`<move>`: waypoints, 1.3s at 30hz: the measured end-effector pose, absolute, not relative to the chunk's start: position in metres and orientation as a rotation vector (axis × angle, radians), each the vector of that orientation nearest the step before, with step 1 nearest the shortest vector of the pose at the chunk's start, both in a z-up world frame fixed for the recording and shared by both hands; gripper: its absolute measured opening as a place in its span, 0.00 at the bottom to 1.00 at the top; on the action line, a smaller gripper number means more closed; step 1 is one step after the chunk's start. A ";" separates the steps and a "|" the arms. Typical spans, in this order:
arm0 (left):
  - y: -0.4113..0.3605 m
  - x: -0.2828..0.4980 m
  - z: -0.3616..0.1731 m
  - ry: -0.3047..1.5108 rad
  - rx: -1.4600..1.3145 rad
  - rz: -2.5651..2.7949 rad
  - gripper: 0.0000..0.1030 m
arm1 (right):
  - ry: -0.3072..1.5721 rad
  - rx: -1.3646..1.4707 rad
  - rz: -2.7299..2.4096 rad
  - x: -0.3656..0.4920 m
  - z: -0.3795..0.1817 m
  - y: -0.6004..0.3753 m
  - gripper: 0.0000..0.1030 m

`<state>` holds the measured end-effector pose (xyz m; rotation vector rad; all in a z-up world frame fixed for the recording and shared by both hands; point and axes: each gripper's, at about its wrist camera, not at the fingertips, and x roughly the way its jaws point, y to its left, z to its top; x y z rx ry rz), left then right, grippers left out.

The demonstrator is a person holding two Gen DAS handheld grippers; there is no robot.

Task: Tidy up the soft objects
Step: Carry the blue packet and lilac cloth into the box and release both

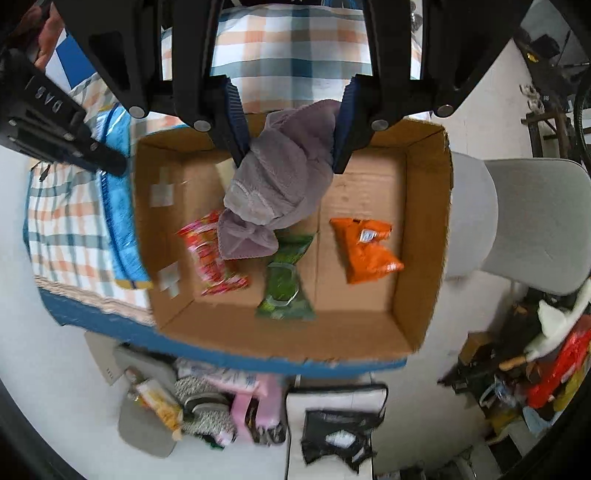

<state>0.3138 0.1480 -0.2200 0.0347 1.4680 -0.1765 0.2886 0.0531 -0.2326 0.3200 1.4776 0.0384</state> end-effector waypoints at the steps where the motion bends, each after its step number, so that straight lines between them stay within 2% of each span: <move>1: 0.151 0.318 -0.229 1.490 0.033 -0.173 0.39 | 1.487 0.320 0.025 0.293 -0.240 0.056 0.17; 8: 0.169 0.347 -0.287 1.630 0.000 -0.169 0.39 | 1.545 0.294 -0.058 0.318 -0.285 0.066 0.17; 17: 0.174 0.354 -0.327 1.738 0.005 -0.170 0.42 | 1.605 0.266 -0.125 0.328 -0.320 0.066 0.19; 25: 0.174 0.346 -0.331 1.762 0.009 -0.149 0.43 | 1.610 0.248 -0.120 0.327 -0.322 0.068 0.49; 29: 0.172 0.341 -0.321 1.738 0.002 -0.151 0.45 | 1.607 0.225 -0.105 0.326 -0.318 0.073 0.56; 33: 0.167 0.332 -0.297 1.666 0.013 -0.138 0.47 | 1.599 0.214 -0.086 0.324 -0.312 0.078 0.68; 35: 0.165 0.330 -0.286 1.635 0.022 -0.134 0.47 | 1.589 0.207 -0.076 0.322 -0.306 0.081 0.70; 36: 0.164 0.326 -0.278 1.612 0.027 -0.129 0.49 | 1.585 0.205 -0.072 0.321 -0.303 0.082 0.73; 37: 0.164 0.325 -0.274 1.600 0.030 -0.128 0.50 | 1.577 0.204 -0.068 0.319 -0.299 0.082 0.80; 39: 0.162 0.317 -0.260 1.564 0.028 -0.127 0.60 | 1.558 0.203 -0.062 0.316 -0.289 0.083 0.86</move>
